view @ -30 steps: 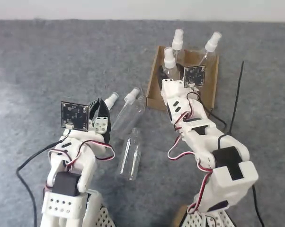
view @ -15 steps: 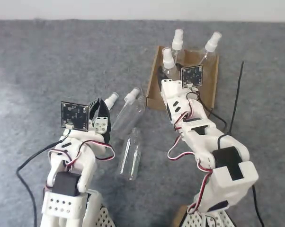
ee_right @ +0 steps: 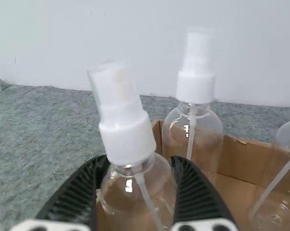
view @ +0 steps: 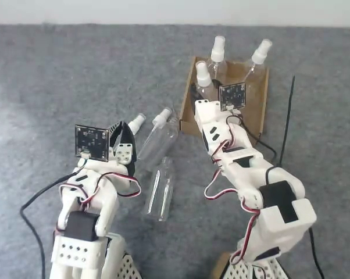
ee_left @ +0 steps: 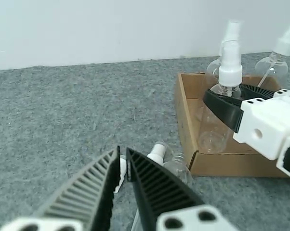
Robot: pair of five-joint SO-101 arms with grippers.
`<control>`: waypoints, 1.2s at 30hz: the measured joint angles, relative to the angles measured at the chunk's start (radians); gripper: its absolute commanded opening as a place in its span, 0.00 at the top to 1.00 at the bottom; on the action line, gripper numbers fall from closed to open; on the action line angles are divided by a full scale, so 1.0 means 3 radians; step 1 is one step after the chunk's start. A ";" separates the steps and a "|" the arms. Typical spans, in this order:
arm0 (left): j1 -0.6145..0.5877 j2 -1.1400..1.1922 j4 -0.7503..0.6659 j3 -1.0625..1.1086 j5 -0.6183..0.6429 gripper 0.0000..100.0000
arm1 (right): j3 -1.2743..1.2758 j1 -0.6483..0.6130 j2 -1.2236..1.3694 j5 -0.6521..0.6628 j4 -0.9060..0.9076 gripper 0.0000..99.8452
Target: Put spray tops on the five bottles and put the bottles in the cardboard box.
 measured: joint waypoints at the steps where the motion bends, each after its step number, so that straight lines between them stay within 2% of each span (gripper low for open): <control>1: 0.0000 0.0000 0.0000 0.0000 0.0000 0.98 | 0.0005 0.0000 0.0000 0.0000 0.0000 0.99; 23: 0.0000 0.0000 0.0000 0.0000 0.0000 0.98 | 0.0066 0.0005 -0.0010 0.0000 -0.0020 0.99; 29: 0.0000 0.0000 0.0000 0.0000 0.0000 0.98 | 0.0066 0.0015 -0.0015 0.0128 -0.0020 0.91; 36: 0.0000 0.0000 0.0000 0.0000 0.0000 0.98 | 0.0302 0.0010 -0.0240 0.0179 -0.0020 0.89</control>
